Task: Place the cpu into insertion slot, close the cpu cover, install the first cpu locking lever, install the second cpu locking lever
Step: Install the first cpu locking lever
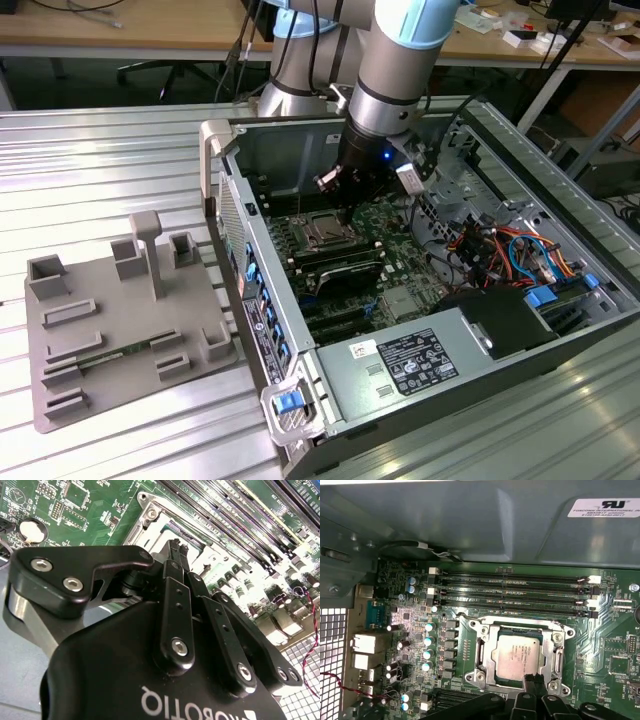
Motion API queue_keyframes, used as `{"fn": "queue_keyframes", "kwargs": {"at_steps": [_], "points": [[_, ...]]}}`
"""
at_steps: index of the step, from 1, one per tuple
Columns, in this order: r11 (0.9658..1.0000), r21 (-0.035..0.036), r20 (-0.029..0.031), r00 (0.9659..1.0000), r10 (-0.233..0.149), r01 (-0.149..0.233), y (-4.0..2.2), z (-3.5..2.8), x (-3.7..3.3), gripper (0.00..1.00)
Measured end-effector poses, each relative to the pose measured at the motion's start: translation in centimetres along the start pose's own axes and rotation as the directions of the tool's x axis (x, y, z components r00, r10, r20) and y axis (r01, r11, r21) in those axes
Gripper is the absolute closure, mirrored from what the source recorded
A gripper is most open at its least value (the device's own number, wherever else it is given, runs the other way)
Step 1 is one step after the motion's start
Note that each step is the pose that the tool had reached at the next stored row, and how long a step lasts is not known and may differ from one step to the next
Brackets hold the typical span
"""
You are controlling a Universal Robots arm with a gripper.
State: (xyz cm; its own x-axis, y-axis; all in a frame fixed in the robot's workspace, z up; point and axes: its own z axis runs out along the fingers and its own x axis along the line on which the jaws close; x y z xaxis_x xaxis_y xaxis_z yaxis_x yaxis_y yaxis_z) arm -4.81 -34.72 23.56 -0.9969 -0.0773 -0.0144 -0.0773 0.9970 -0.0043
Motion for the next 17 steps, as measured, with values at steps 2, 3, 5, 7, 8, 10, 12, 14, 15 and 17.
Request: {"fn": "queue_keyframes", "kwargs": {"at_steps": [2,3,5,7,8,10,12,14,15,17], "points": [[1.0000,0.0001,-0.0001,1.0000,0.000,0.000,0.00,-0.06,0.00,0.89],[1.0000,0.0001,-0.0001,1.0000,0.000,0.000,-0.01,-0.11,0.00,0.89],[1.0000,0.0000,0.0000,1.0000,0.000,0.000,0.00,-0.26,0.00,0.89],[1.0000,-0.0002,0.0001,1.0000,0.000,0.000,0.00,-0.33,-0.01,0.89],[1.0000,0.0000,0.0000,1.0000,0.000,0.000,0.00,-0.38,0.00,0.89],[1.0000,0.0001,-0.0001,1.0000,0.000,0.000,-0.01,-0.47,0.00,0.89],[1.0000,-0.0001,0.0000,1.0000,0.000,0.000,0.00,-0.56,-0.01,0.89],[1.0000,0.0000,0.0000,1.0000,0.000,0.000,-0.01,-0.71,-0.01,0.89],[1.0000,0.0000,0.0000,1.0000,0.000,0.000,-0.01,-0.77,-0.01,0.89],[1.0000,0.0000,0.0000,1.0000,0.000,0.000,-0.01,-0.88,-0.01,0.89]]}}
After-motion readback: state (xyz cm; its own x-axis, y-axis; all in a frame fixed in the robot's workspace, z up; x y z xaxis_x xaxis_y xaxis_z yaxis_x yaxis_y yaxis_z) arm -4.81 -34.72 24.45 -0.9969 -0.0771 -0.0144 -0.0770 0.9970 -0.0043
